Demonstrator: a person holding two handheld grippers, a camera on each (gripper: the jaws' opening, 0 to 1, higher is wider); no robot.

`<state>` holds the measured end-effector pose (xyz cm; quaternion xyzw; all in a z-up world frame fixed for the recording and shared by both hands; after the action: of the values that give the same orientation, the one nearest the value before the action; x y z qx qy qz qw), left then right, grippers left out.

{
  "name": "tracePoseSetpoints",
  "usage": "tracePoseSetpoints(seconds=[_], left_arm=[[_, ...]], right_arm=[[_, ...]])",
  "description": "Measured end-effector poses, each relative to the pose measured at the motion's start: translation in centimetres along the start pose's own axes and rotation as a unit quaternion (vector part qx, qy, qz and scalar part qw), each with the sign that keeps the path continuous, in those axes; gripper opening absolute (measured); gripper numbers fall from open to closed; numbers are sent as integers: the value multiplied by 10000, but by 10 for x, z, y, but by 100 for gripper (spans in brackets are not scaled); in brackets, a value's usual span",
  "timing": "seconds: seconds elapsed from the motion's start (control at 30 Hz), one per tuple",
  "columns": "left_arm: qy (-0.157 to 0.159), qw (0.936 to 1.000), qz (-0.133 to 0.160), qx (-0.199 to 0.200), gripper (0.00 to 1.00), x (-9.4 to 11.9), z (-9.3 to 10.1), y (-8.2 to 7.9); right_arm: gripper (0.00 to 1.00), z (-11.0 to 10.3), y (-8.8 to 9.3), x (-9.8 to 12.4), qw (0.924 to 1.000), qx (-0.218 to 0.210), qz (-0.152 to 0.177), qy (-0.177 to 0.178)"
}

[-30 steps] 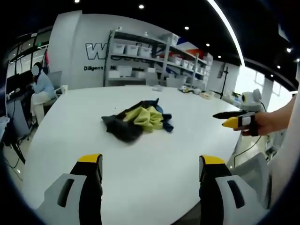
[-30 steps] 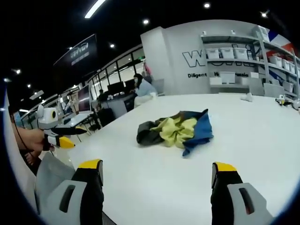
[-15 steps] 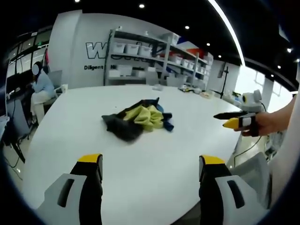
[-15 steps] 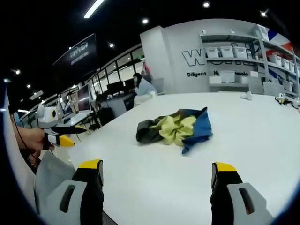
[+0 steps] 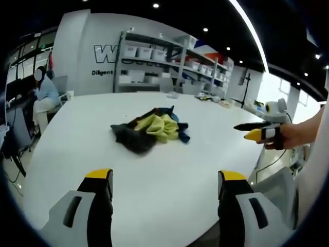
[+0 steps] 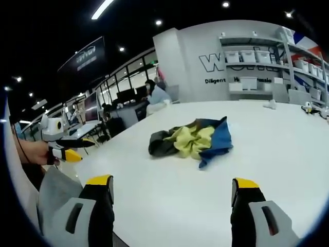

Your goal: Fold the garment on the visible template until the final outline fits inside the template.

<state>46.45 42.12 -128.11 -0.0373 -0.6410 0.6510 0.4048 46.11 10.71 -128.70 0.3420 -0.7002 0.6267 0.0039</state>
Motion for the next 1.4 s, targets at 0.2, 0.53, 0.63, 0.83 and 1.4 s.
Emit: tracePoseSetpoints(seconds=[0.2, 0.53, 0.63, 0.83, 1.4], left_arm=[[19, 10000, -10, 12, 81, -1, 0, 1], [40, 10000, -25, 32, 81, -4, -2, 1], [44, 10000, -41, 33, 80, -4, -2, 2], [40, 10000, -58, 6, 80, -5, -4, 0], [71, 9998, -129, -106, 80, -6, -1, -5]], right_arm=[[93, 0, -1, -1, 10000, -1, 1, 2], [92, 1, 0, -3, 10000, 2, -20, 3], [92, 1, 0, -4, 10000, -4, -21, 8], [92, 2, 0, -5, 10000, -13, -31, -2], [91, 3, -2, -6, 10000, -8, -1, -56]])
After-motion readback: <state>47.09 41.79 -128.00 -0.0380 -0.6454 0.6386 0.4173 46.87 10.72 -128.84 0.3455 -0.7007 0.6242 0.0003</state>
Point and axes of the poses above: the point that each gripper's makers call its tool centre point, and the gripper's own axes: x roughly backward along the fingers, z roughly to its right, y roughly out of its underside, the point moved 5 cm from there along x, roughly backward along the fingers, and after that the axes turned 3 degrees about -z, right-handed, at the moved point
